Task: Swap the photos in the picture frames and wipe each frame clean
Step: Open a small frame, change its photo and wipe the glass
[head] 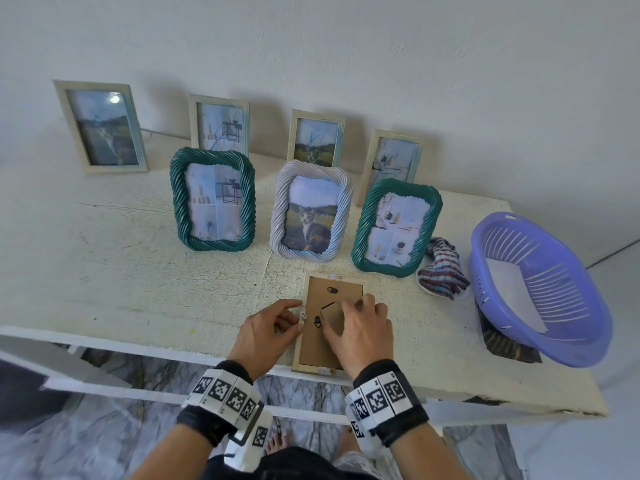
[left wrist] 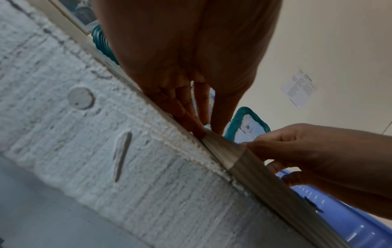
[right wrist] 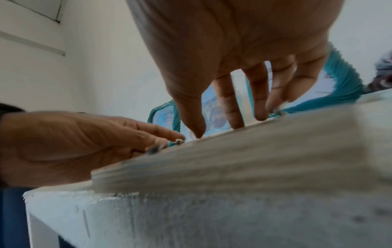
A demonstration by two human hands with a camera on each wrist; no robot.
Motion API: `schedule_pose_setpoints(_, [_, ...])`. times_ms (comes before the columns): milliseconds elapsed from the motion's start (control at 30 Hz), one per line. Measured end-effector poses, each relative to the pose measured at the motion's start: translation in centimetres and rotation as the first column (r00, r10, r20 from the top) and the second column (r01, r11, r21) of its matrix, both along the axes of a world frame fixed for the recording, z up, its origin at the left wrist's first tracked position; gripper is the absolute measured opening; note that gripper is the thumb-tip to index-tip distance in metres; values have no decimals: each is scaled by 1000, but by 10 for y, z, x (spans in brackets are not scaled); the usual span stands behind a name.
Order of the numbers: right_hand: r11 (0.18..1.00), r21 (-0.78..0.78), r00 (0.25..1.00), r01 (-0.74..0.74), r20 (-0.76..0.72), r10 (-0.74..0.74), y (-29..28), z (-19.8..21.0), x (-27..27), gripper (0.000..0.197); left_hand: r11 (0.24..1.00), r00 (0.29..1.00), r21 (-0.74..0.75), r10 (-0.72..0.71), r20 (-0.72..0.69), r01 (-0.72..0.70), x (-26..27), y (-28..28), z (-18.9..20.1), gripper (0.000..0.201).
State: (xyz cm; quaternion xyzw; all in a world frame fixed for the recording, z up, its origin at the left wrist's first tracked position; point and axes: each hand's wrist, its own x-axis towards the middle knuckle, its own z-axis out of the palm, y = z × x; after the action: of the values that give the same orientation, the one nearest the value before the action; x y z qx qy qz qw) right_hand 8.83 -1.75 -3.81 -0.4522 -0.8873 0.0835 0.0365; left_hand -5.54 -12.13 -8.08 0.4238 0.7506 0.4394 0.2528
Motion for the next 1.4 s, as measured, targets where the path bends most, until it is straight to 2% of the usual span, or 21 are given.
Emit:
schedule_pose_setpoints(167, [973, -218, 973, -79, -230, 27, 25, -2, 28, 25, 1000, 1000, -12, -3, 9, 3, -1, 0, 0, 34])
schedule_pose_setpoints(233, [944, -307, 954, -124, -299, 28, 39, -2, 43, 25, 1000, 1000, -15, -5, 8, 5, -1, 0, 0, 35])
schedule_pose_setpoints(333, [912, -340, 930, -229, -352, 103, 53, -2, 58, 22, 1000, 1000, -21, -1, 9, 1, -1, 0, 0, 36])
schedule_pose_setpoints(567, [876, -346, 927, -337, -286, 244, 71, 1, 66, 19, 999, 1000, -40, 2, -7, -2, -1, 1, 1, 30])
schedule_pose_setpoints(700, [894, -322, 933, -312, -281, 224, 71, -7, 62, 9, 999, 999, -41, -15, -33, 14, 0, 1, 2, 31])
schedule_pose_setpoints(933, [922, -257, 934, -290, -284, 215, 72, -16, 55, 18, 992, 992, -112, -76, -103, 65, -3, 7, 6, 25])
schedule_pose_setpoints(1067, [924, -258, 931, -281, -306, 197, 71, -17, 56, 17, 983, 973, -180, -81, -216, 42, 2, 13, 11, 13])
schedule_pose_setpoints(1200, [925, -263, 936, -275, -295, 194, 71, -16, 55, 17, 980, 974, -198, -51, -219, 6, 4, 15, 11, 9])
schedule_pose_setpoints(1300, [925, -259, 942, -278, -263, 209, 72, -13, 54, 17, 978, 973, -211, -56, -223, 7, 5, 16, 11, 9])
schedule_pose_setpoints(1400, [936, -224, 960, -272, -135, 246, 72, -4, 46, 21, 978, 973, -209, -58, -223, 11, 5, 16, 11, 10])
